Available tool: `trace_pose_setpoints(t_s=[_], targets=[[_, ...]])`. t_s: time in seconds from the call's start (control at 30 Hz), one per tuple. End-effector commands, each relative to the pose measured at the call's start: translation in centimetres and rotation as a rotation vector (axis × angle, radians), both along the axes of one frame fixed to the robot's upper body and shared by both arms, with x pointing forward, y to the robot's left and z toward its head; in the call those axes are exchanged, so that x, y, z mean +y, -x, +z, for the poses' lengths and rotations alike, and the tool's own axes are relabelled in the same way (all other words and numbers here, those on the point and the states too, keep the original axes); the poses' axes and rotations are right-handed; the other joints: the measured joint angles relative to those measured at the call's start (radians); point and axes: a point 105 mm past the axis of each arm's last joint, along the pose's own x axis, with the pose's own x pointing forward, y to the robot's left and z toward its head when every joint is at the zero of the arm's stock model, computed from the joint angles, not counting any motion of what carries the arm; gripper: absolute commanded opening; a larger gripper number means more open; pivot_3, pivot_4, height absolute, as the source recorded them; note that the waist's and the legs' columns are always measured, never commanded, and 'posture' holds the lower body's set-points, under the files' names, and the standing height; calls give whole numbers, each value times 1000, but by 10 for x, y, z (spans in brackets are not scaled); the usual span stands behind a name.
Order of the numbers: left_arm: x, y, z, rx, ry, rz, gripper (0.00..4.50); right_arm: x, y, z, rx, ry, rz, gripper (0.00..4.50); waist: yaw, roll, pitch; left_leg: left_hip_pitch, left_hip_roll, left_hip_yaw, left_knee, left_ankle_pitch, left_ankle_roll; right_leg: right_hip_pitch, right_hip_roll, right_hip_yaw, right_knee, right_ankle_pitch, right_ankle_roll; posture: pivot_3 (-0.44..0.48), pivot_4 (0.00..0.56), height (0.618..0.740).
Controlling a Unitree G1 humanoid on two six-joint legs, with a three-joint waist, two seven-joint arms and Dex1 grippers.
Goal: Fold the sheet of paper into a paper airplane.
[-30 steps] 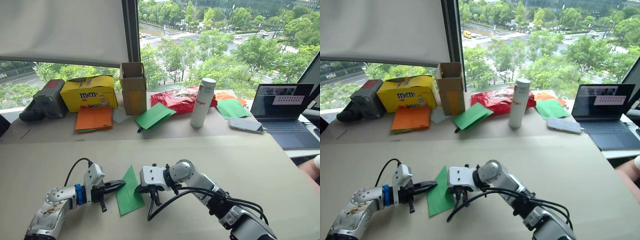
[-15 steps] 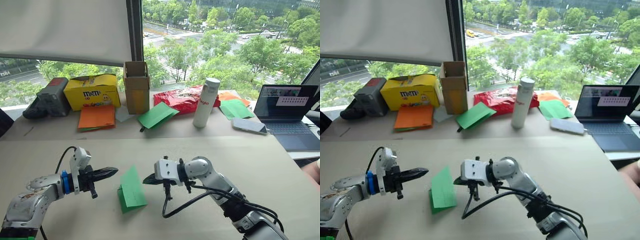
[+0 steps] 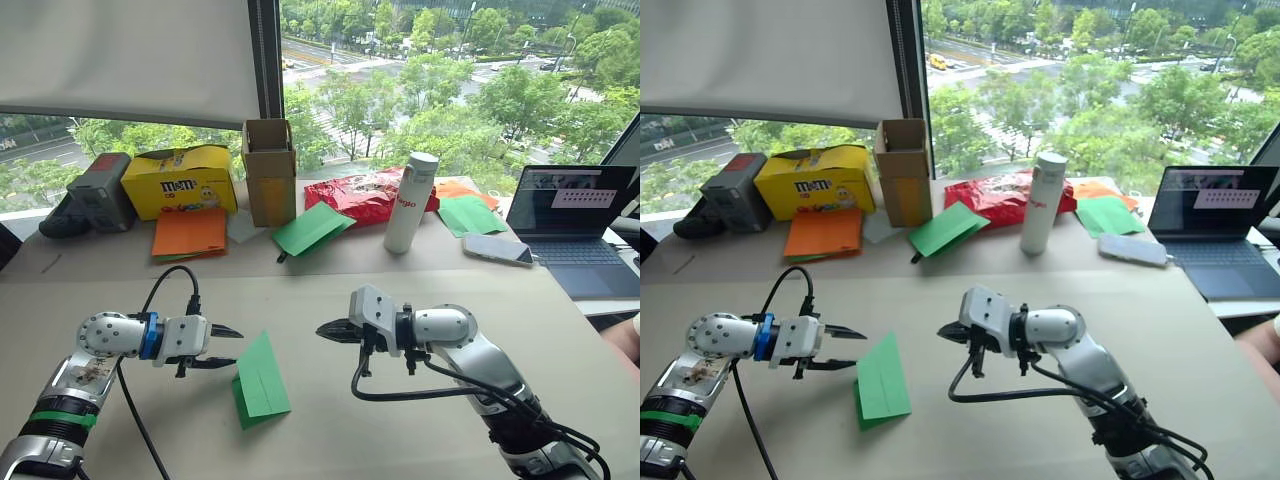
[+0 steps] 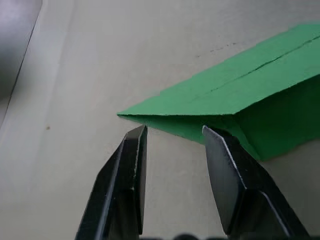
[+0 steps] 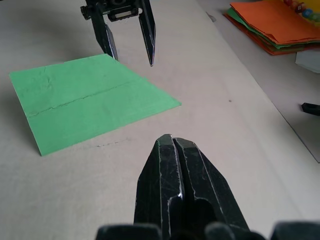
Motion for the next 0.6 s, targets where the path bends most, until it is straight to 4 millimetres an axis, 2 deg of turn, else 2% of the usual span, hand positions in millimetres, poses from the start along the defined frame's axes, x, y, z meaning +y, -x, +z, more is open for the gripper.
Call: trace_pose_setpoints(t_s=[0.03,0.13,0.23,0.33,0.47,0.6], targets=[[-12,-9,12,-117,-25,-75,3533,-2,1,13,-50,-34,-28,0,1,0,0,-2,0,0,2,0,0,-1,0,0,1,0,0,0,150,739],[-25,-15,14,-146,-22,-107,3533,-3,1,14,-51,-43,-49,0,2,0,0,-5,-2,0,6,0,0,-2,0,0,2,1,1,0,150,739],[-31,-14,4,-156,-93,-173,3533,-5,1,14,-56,-41,-69,0,1,0,0,-6,-2,0,8,0,0,-2,0,0,2,1,2,0,150,739],[-30,-15,-5,-179,-165,-211,2697,-7,-2,16,-77,-35,-85,0,0,0,0,-6,-3,0,8,0,0,-2,0,0,2,1,2,0,150,739],[-30,-15,-5,-171,-142,-216,1324,-11,-7,20,-113,-32,-113,0,-1,0,0,-6,-2,0,8,0,1,-2,1,0,3,1,2,0,150,739],[-25,-9,-8,-88,-136,-189,25,-14,-9,21,-126,-29,-132,0,-2,0,0,-6,-2,0,9,0,1,-2,1,0,4,0,2,0,150,739]])
